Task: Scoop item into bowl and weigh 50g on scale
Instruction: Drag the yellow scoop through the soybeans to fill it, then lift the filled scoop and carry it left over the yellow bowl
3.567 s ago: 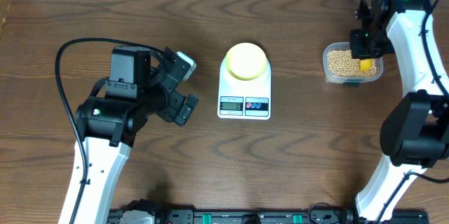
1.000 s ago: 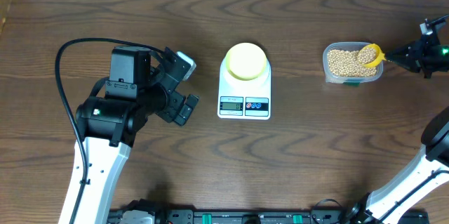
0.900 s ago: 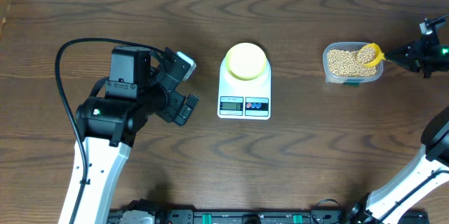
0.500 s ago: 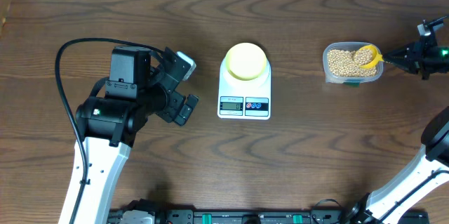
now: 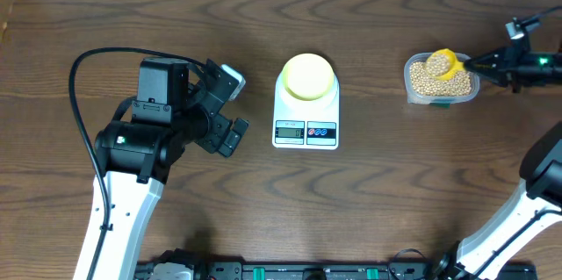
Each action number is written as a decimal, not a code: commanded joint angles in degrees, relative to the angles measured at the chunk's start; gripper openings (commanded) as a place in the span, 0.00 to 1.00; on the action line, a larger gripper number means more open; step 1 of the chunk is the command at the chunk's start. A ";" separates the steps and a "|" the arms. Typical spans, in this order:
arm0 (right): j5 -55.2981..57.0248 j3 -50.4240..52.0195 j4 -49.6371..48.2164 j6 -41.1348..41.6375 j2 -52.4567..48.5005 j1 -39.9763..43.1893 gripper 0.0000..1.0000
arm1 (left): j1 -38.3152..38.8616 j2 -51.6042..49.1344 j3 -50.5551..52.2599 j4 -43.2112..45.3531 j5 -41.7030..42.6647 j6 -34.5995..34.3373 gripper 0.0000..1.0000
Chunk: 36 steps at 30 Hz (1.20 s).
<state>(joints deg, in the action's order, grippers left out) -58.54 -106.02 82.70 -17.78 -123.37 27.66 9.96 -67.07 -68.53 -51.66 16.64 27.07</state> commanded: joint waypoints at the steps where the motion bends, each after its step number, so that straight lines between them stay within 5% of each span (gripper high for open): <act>1: -3.82 0.11 0.02 -1.62 -0.74 -2.99 0.01 | -0.24 -0.28 0.07 -0.17 0.87 0.76 0.98; 27: -6.34 -2.97 -5.18 4.33 -0.72 -25.75 0.01 | -0.24 -0.28 0.07 -0.17 0.87 0.76 0.98; 36: 3.82 -11.67 -6.54 9.27 -0.72 -32.35 0.01 | -0.24 -0.28 0.07 -0.17 0.87 0.76 0.98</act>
<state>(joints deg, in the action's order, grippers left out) -57.95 -114.80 76.97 -11.42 -123.37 -2.31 9.96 -67.07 -68.53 -51.68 16.64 27.07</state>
